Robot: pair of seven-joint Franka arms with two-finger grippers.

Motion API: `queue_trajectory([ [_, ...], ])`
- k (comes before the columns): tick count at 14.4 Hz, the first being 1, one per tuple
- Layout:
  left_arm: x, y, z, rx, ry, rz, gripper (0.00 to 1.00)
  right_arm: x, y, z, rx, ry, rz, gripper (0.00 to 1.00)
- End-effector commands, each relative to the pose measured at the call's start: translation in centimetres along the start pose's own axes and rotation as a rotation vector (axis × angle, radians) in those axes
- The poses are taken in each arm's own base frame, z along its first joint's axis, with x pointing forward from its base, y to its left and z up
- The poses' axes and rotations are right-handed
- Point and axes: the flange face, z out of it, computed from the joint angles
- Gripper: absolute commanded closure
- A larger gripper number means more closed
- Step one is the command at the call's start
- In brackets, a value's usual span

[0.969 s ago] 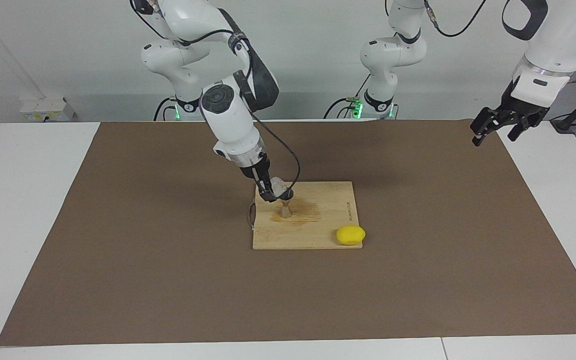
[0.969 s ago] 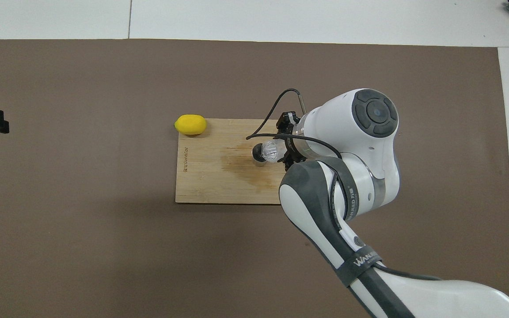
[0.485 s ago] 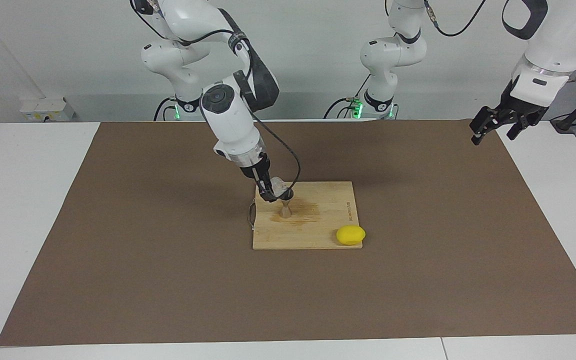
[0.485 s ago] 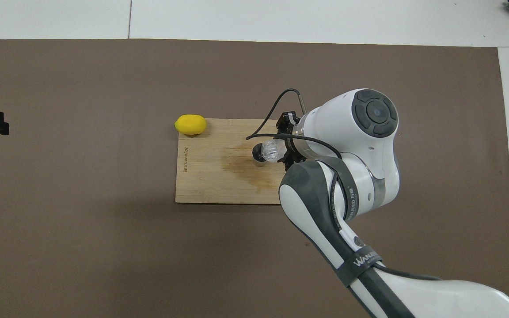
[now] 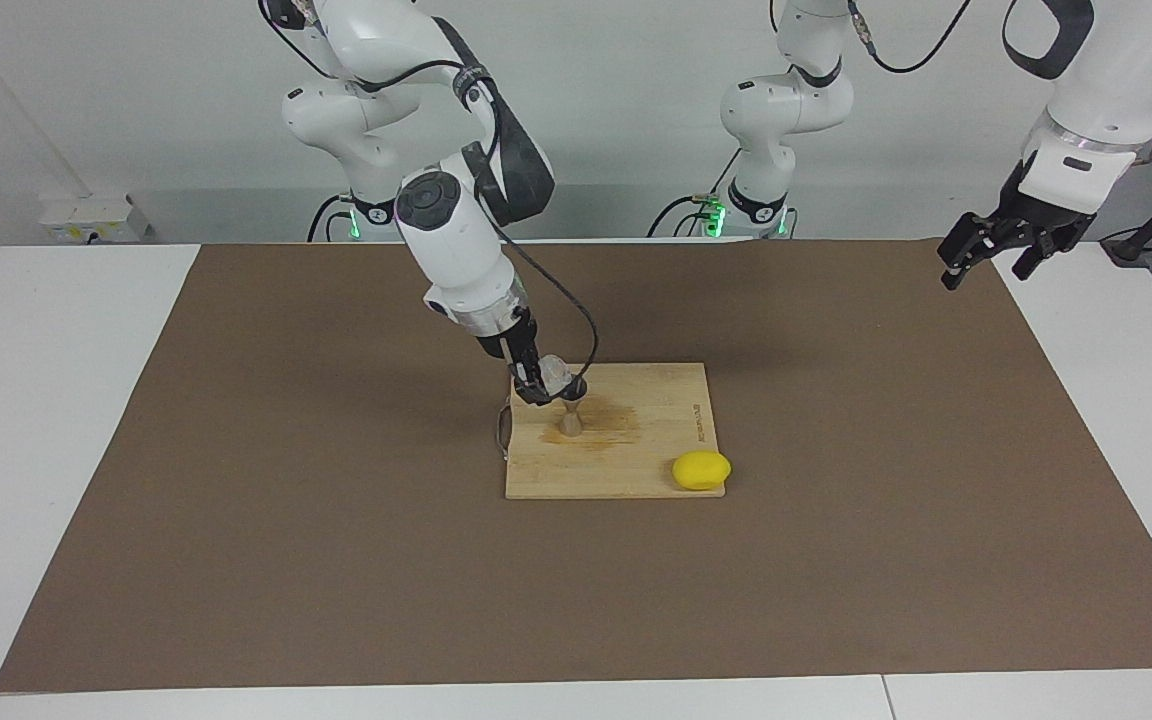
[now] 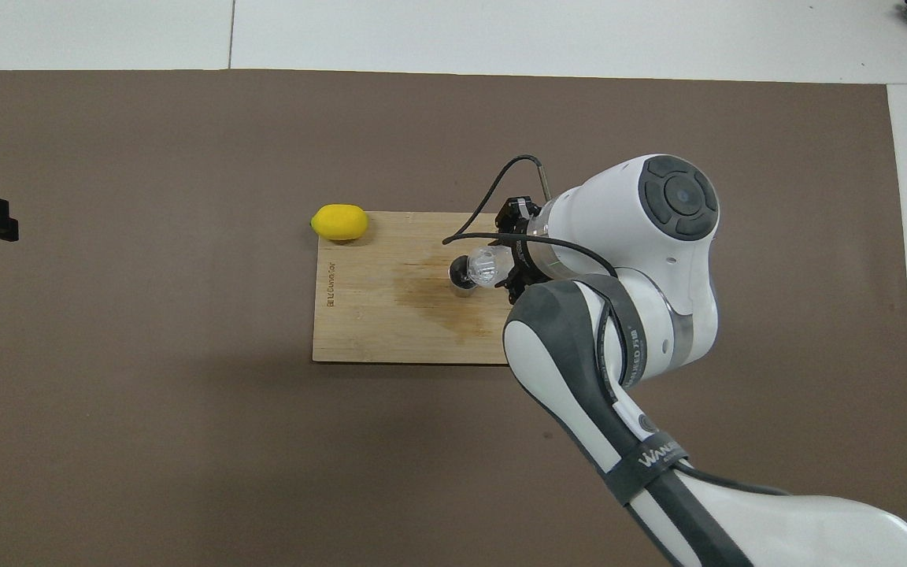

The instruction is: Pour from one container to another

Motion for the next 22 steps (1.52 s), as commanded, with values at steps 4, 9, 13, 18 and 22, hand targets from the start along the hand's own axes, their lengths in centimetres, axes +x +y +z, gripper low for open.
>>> queue_trajectory([
  [4, -0.4, 0.2, -0.6, 0.015, -0.006, -0.009, 0.00, 1.2, -0.9, -1.5, 0.024, -0.076, 0.084, 1.00],
  [9, -0.3, 0.3, -0.6, 0.015, -0.005, -0.007, 0.00, 3.1, -1.3, -1.8, 0.025, -0.174, 0.116, 1.00],
  [13, -0.4, 0.6, -0.6, 0.014, -0.004, -0.003, 0.00, 5.7, -1.8, -2.8, 0.041, -0.296, 0.178, 1.00],
  [18, -0.5, 0.7, -0.6, 0.000, -0.014, -0.006, 0.00, 10.5, -2.5, -4.2, 0.075, -0.417, 0.271, 1.00],
  [22, -0.6, 0.8, -0.6, 0.001, -0.017, -0.011, 0.00, 15.7, -2.2, -5.0, 0.104, -0.496, 0.308, 1.00],
])
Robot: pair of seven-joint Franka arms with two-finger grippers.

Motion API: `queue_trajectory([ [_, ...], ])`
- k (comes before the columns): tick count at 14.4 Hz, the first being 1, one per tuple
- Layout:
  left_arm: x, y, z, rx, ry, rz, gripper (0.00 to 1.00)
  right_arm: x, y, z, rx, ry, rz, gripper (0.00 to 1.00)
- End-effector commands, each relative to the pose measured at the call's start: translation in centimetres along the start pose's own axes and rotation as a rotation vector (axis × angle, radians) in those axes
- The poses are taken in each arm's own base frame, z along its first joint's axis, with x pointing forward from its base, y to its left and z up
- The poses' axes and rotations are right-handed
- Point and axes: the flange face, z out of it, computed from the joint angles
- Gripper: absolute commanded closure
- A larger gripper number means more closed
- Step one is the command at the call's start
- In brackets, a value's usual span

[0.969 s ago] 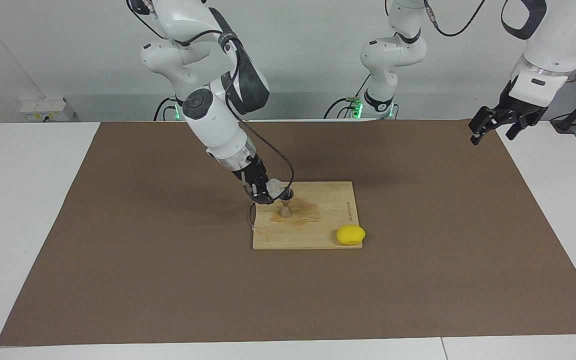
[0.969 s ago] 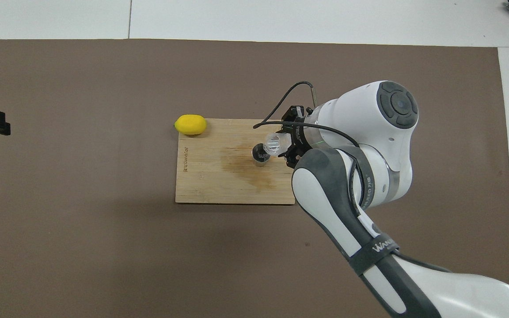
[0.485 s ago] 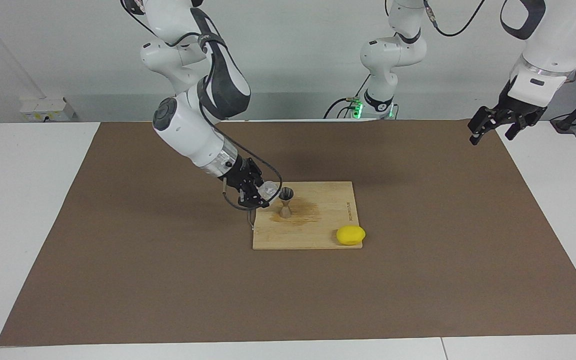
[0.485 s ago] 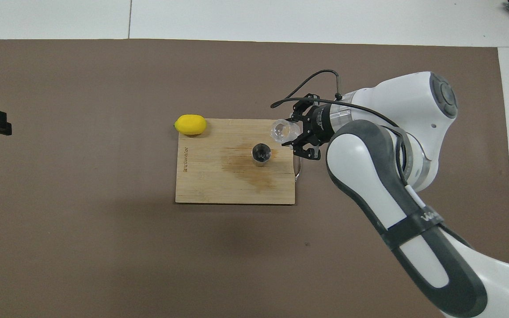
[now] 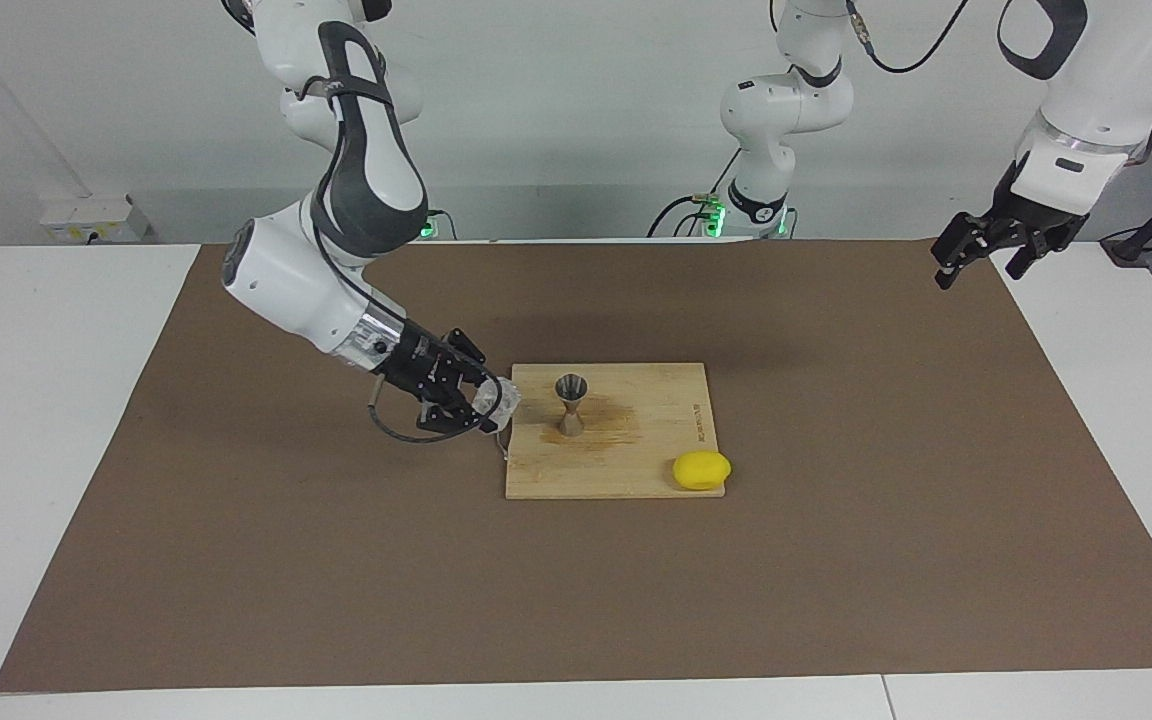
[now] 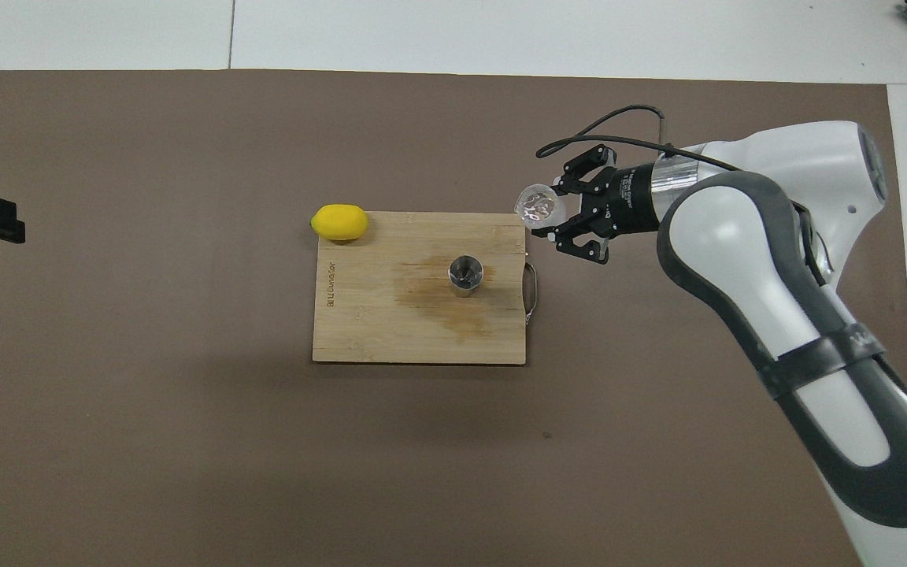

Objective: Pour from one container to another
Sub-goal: 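Turn the glass upright and carry it back off the board with the right gripper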

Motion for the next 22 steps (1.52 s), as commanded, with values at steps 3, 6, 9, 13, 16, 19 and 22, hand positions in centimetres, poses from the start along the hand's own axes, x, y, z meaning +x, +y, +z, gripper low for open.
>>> queue_trajectory([
  [3, -0.5, 0.4, -0.3, 0.003, -0.010, -0.010, 0.00, 5.6, -1.0, -3.9, 0.009, -0.094, -0.006, 1.00],
  [6, -0.6, 0.4, -0.4, 0.003, -0.013, -0.010, 0.00, 10.0, -1.0, -5.3, 0.009, -0.154, -0.013, 1.00],
  [9, -0.6, 0.4, -0.4, 0.003, -0.011, -0.010, 0.00, 13.3, -1.2, -4.9, -0.019, -0.220, 0.003, 1.00],
  [13, -0.7, 0.6, -0.3, 0.003, -0.022, -0.007, 0.00, 19.1, -1.2, -3.3, -0.060, -0.336, -0.073, 1.00],
  [16, -0.8, 0.6, -0.4, 0.003, -0.022, -0.005, 0.00, 22.6, -1.3, -2.6, -0.043, -0.346, -0.066, 1.00],
  [19, -0.8, 0.6, -0.3, 0.003, -0.025, 0.002, 0.00, 25.8, -1.0, -2.2, -0.024, -0.339, -0.073, 1.00],
  [22, -0.8, 0.9, -0.2, 0.003, -0.025, 0.009, 0.00, 27.7, -0.1, -1.3, 0.008, -0.350, -0.052, 1.00],
])
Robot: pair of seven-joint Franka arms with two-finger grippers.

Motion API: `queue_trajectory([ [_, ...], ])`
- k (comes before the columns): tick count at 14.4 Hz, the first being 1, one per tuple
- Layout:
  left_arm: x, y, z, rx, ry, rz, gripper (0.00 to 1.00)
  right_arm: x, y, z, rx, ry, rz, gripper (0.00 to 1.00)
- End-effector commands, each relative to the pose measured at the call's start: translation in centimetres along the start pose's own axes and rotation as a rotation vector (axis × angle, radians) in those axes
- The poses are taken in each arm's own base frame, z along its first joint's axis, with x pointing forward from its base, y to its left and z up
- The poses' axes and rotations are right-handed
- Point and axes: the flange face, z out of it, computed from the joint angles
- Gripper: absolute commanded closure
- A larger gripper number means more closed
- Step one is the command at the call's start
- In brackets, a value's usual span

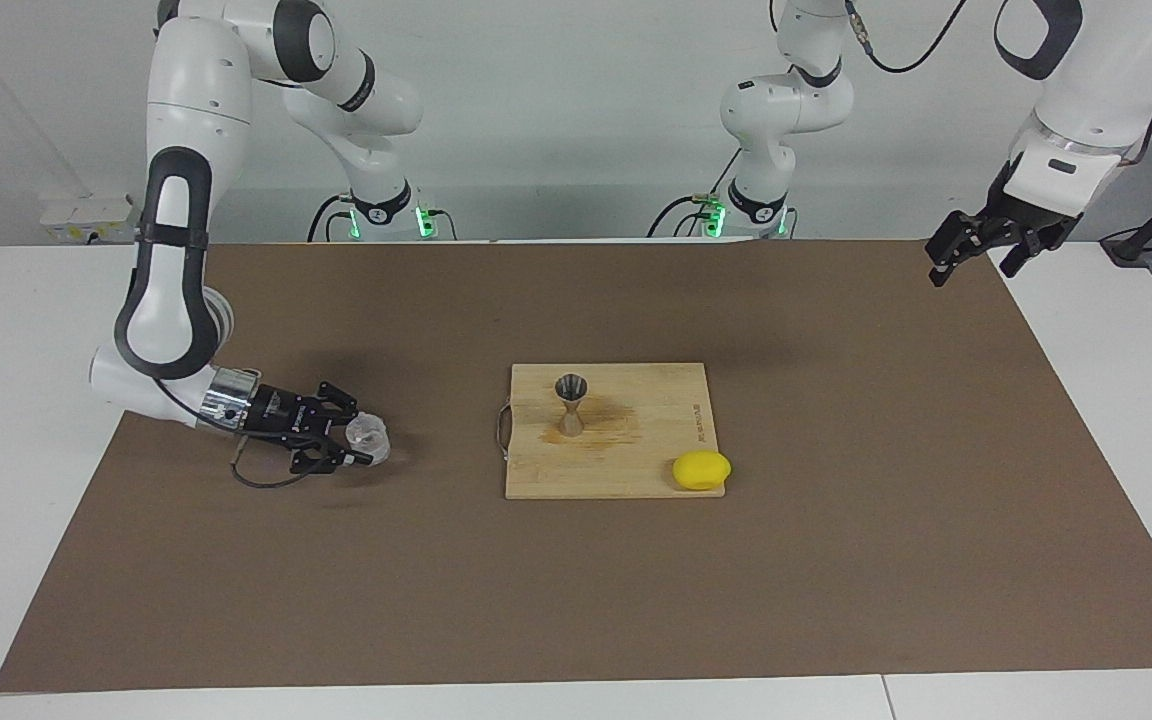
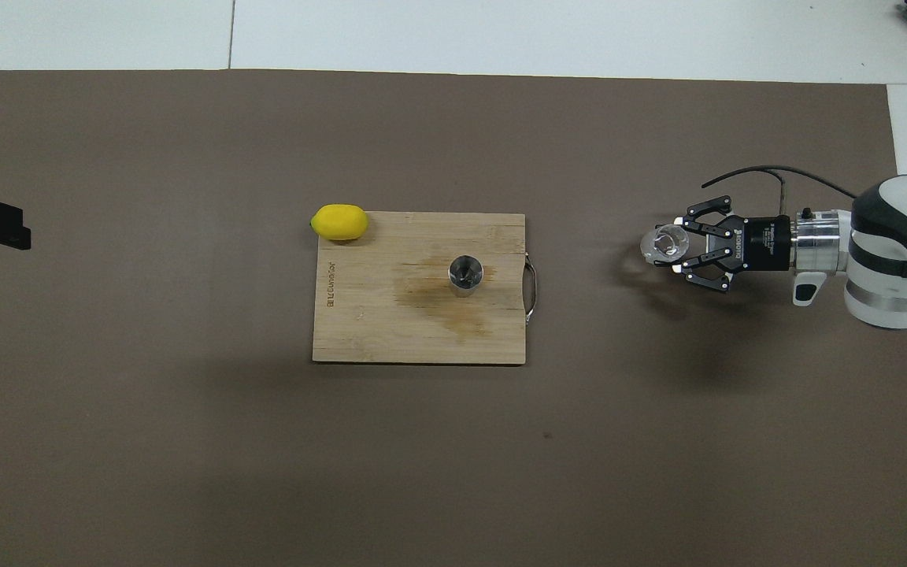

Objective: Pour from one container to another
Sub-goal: 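Turn the glass upright and carry it back off the board with the right gripper, then lower the glass onto the table and open the right gripper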

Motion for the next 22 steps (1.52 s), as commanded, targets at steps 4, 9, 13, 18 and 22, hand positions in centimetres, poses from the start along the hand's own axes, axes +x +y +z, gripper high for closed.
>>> queue_trajectory([
  [4, -0.5, 0.4, -0.2, 0.003, -0.006, 0.001, 0.00, 2.3, 2.0, 1.1, 0.073, -0.030, -0.018, 1.00],
  [9, -0.6, 0.1, 0.0, 0.003, -0.013, -0.006, 0.00, 3.2, 3.5, 1.8, 0.059, -0.077, 0.015, 1.00],
  [13, -0.6, 0.2, 0.0, 0.003, -0.013, -0.005, 0.00, 4.1, 4.1, -0.4, 0.037, -0.076, 0.005, 1.00],
  [18, -0.6, 0.2, 0.0, 0.003, -0.013, -0.005, 0.00, 4.6, 4.3, 0.0, 0.031, -0.070, -0.023, 1.00],
  [22, -0.6, 0.2, 0.0, 0.003, -0.013, -0.005, 0.00, 4.9, 4.5, 0.4, -0.007, -0.060, -0.047, 1.00],
])
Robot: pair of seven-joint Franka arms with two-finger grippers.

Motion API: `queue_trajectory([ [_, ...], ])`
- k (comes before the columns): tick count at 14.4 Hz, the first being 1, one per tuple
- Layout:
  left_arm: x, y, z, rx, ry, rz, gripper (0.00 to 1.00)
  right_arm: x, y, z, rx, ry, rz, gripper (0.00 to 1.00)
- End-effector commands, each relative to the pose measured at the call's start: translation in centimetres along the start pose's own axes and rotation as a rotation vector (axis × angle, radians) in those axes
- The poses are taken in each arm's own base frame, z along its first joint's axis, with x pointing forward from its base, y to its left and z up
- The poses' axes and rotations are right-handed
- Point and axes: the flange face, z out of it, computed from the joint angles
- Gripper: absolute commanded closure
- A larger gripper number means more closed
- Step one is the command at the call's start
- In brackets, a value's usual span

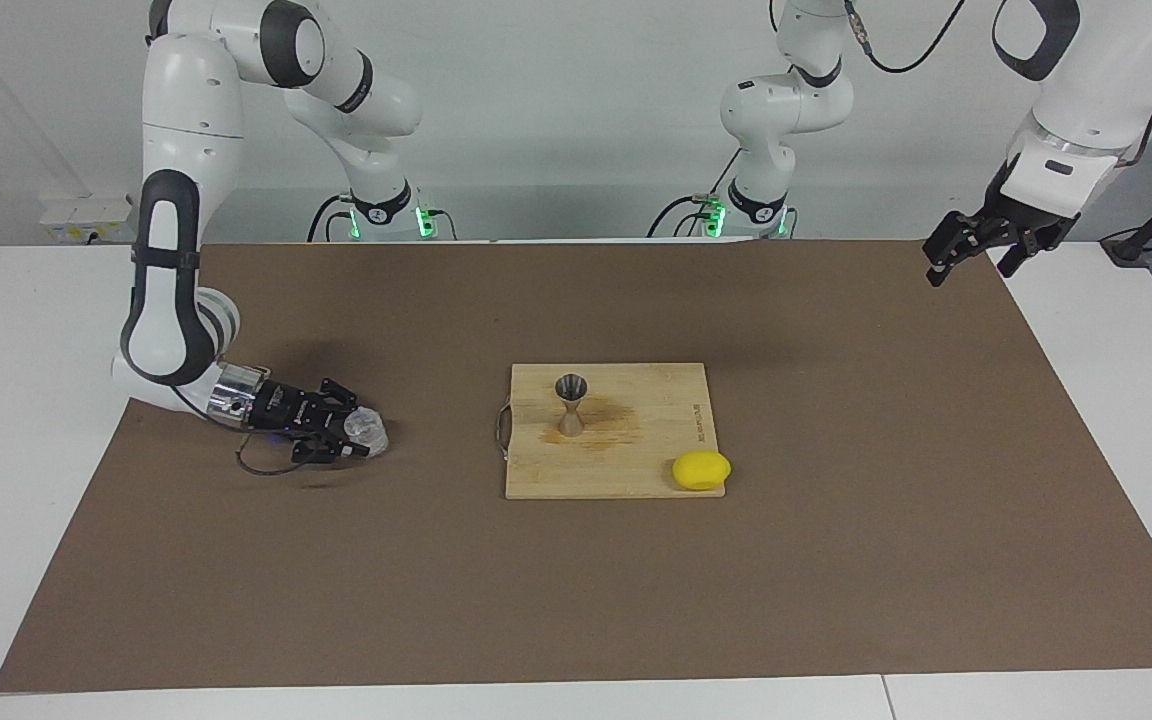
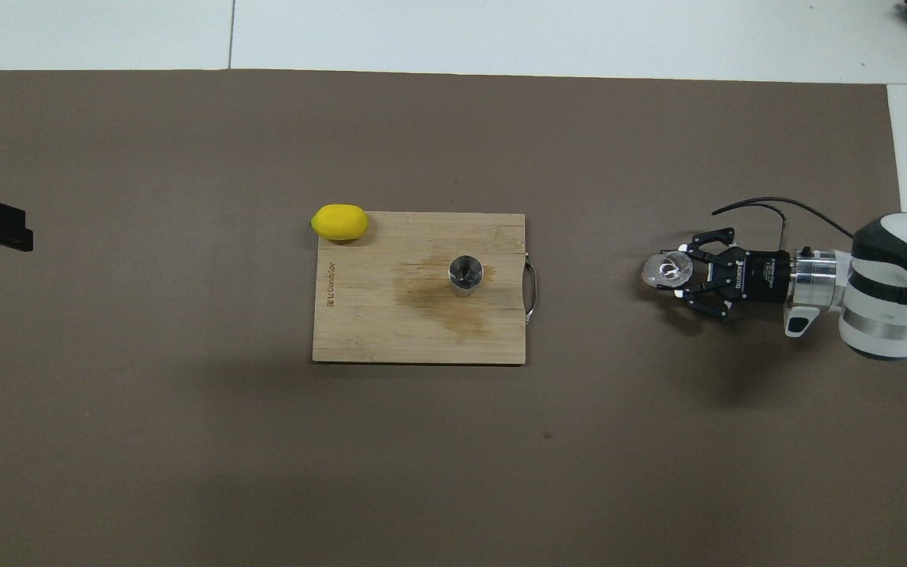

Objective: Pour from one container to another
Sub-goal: 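Lower the glass onto the table and open the right gripper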

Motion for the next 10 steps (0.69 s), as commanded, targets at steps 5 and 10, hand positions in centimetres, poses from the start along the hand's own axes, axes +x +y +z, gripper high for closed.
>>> queue_trajectory([
  [5, -0.54, 0.08, -0.12, 0.003, -0.008, -0.006, 0.00, -0.11, 0.31, 0.30, -0.042, 0.005, -0.064, 1.00],
  [10, -0.54, 0.08, -0.12, 0.003, -0.008, -0.006, 0.00, 0.22, 0.24, 0.26, -0.037, 0.019, -0.062, 1.00],
])
